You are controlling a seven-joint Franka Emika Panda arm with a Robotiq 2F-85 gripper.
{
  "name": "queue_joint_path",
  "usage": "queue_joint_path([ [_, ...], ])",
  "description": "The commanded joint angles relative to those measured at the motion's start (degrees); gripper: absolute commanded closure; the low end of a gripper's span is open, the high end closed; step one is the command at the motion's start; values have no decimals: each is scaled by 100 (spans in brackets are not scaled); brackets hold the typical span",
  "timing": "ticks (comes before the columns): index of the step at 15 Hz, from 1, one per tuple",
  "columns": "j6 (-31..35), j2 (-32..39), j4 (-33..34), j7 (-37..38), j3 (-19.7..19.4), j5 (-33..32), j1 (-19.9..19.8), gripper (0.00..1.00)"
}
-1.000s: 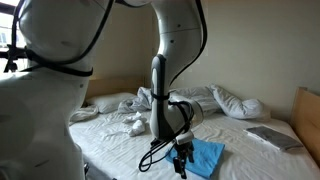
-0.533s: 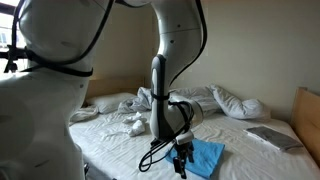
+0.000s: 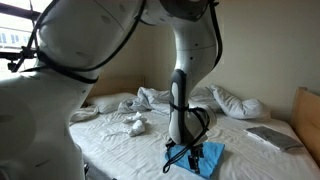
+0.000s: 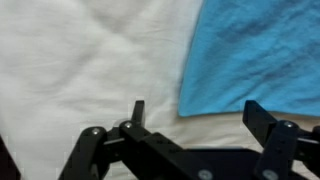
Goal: Fold the blue cloth
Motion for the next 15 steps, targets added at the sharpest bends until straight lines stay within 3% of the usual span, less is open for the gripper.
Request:
queue_joint_path([
  [1,383,1438,1013,0,10,-316,-52,0],
  [2,329,1790,1037,-458,-5,163,21,0],
  [3,113,1013,688,-75,-1,-59,16,0],
  [5,126,1619,938,-207,2,3,35,0],
  [7,168,1741,1070,-236,2,4,28,0],
  [9,448,1835,1672,529,-136,-1290,217,0],
  [11,26,2117,2156,86,588,-1765,-492,0],
  [12,-146,2202,2318,78,851,-2128,-654,0],
  [15,-666,2965,2981,55,2172,-3416,-1690,0],
])
